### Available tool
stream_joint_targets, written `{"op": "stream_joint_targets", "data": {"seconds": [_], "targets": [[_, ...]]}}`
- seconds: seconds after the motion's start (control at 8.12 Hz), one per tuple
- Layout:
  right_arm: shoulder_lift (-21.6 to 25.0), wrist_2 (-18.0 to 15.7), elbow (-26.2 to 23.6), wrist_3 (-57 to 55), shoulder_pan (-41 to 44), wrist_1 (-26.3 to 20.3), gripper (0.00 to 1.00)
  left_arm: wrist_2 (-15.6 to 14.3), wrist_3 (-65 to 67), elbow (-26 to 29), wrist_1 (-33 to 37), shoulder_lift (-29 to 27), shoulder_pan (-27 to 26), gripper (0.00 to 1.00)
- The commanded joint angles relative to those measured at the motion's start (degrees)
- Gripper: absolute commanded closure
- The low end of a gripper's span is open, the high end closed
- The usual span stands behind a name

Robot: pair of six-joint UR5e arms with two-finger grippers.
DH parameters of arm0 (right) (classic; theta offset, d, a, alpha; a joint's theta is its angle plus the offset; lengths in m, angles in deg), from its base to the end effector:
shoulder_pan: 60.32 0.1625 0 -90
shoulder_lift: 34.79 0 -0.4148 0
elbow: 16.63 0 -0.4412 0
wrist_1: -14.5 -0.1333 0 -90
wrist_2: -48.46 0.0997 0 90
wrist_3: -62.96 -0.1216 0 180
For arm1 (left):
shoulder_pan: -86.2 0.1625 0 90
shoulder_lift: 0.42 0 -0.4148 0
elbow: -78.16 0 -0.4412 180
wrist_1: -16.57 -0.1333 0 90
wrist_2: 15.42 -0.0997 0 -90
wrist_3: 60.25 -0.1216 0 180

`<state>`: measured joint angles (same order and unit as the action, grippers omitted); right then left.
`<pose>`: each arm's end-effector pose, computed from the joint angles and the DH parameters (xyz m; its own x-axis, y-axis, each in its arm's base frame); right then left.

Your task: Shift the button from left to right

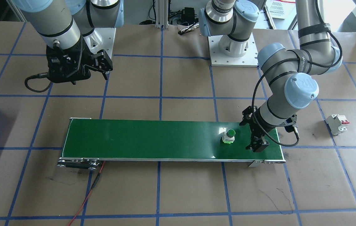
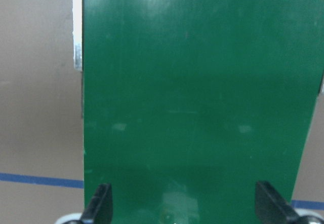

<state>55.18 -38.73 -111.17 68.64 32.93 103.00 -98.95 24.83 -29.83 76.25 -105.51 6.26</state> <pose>0.1689 -0.5176 0.4108 -0.9870 -0.1495 -0.0590 -0.1548 0.9828 0.1004 -0.0449 -0.5883 0.1967 0.0900 -0.9952 -0.0383 -0.9888 -0.0939 0.1163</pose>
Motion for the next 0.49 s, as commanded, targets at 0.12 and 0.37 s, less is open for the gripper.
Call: {"op": "stream_joint_targets", "data": {"seconds": [0.12,0.37], "targets": [[-0.5,0.1,0.0,-1.1,0.0,2.5,0.0,-13.2,-17.2,5.0,8.8,2.6,-0.1,0.0],[-4.3,0.3,-0.2,-2.2,0.0,2.4,0.0,-13.2,-21.6,16.4,21.0,3.7,-2.9,0.0]]}}
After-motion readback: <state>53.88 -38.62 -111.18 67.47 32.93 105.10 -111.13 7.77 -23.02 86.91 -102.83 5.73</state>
